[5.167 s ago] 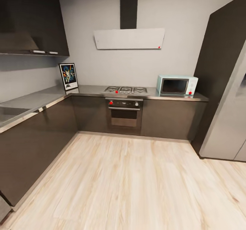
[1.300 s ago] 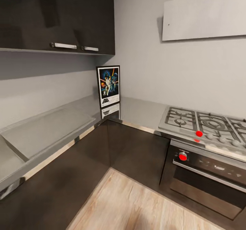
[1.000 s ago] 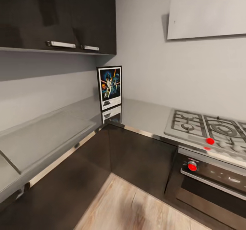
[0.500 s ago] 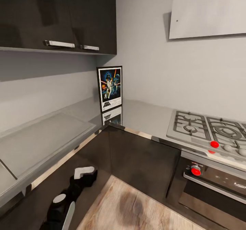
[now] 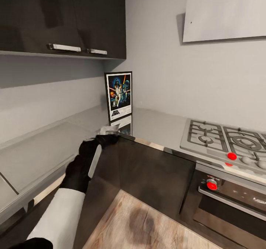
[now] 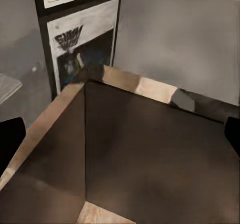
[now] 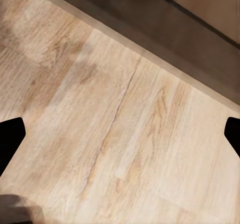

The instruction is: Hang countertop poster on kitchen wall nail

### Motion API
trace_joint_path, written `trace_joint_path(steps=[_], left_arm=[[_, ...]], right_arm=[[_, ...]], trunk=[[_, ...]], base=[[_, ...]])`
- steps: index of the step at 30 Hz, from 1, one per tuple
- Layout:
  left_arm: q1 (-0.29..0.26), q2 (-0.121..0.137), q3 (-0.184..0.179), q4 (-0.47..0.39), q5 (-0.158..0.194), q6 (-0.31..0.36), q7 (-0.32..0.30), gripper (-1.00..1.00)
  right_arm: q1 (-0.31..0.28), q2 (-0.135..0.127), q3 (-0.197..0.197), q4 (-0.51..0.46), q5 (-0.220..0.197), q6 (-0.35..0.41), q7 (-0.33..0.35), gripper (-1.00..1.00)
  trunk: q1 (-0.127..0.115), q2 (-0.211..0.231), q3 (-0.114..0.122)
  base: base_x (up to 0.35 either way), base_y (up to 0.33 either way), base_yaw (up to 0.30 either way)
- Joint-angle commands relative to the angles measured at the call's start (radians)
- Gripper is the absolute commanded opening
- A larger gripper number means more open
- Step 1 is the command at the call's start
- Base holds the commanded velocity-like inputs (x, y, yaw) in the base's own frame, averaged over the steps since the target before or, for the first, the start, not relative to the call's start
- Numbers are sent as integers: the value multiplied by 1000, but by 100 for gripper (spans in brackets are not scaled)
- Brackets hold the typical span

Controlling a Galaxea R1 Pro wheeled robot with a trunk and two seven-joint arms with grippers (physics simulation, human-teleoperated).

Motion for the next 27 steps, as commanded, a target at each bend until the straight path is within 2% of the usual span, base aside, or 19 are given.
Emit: trace_joint_path(steps=[1,2,5,9,16,20,27], left_arm=[[-12,0,1,5,0,5,-1,100],[-56,0,0,64,1,-5,-1,100],[-105,0,0,133,1,-49,1,100],[-128,0,1,166,-1,-107,2,100],[-138,0,7,184,-3,-142,3,100],[-139,0,11,186,-3,-145,3,100],[-139,0,14,189,-3,-145,3,100]], right_arm=[[-1,0,0,1,1,-3,-2,100],[-1,-1,0,0,1,-3,-2,100],[-1,-4,1,-1,1,-2,-2,100],[-1,-7,2,-2,1,-8,0,100],[2,-10,2,5,-1,-133,4,100],[4,-9,2,6,0,-160,4,100],[4,-7,2,7,1,-174,4,100]], trunk=[[0,-1,-1],[0,-1,-1],[0,-1,-1],[0,-1,-1],[0,-1,-1],[0,-1,-1],[0,-1,-1]], base=[[0,0,0],[0,0,0],[0,0,0],[0,0,0],[2,0,0],[126,0,0],[301,0,0]])
